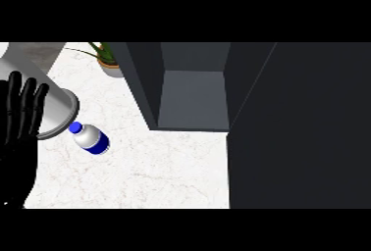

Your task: Pick up the bottled water, place it into the cabinet and close the cabinet

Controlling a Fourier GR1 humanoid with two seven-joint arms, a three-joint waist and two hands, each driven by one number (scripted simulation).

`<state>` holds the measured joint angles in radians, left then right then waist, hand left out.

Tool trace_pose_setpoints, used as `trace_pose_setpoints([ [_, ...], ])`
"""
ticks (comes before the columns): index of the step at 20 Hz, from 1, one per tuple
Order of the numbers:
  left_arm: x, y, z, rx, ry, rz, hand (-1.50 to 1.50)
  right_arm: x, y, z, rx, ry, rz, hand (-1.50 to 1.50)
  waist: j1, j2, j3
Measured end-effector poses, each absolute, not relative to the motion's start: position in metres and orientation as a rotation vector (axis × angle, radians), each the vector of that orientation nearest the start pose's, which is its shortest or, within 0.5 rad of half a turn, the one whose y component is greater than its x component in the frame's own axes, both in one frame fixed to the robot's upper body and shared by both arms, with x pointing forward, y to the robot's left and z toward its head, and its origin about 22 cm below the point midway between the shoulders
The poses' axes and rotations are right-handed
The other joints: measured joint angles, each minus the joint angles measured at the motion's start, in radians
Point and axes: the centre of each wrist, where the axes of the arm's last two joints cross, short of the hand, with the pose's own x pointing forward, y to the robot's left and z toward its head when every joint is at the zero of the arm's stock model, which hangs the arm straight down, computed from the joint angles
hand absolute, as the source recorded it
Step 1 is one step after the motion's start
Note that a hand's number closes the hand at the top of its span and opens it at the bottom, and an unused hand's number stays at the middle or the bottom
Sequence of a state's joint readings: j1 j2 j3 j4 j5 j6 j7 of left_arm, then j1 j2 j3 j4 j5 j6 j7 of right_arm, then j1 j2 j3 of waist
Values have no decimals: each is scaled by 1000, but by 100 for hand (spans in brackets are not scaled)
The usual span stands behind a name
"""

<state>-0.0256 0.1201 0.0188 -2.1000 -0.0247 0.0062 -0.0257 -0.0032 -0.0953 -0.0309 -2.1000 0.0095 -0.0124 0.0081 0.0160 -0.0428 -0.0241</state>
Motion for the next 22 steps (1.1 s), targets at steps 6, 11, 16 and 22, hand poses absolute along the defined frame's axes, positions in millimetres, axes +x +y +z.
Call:
trace_pose_setpoints([
  [6, 212, 298, 129, -55, -2144, -194, -150, 188, -240, 130, -72, -2098, 108, -150, -15, 31, 17],
  [11, 215, 328, 111, -295, -1974, -154, -150, 174, -228, 133, 133, -2028, 216, -150, -17, 38, 20],
  [16, 207, 372, 122, -387, -1904, -137, -150, 150, -222, 142, 211, -2001, 251, -150, -17, 39, 23],
  [22, 198, 397, 129, -409, -1849, -131, -150, 133, -210, 158, 231, -1987, 260, -150, -16, 40, 24],
])
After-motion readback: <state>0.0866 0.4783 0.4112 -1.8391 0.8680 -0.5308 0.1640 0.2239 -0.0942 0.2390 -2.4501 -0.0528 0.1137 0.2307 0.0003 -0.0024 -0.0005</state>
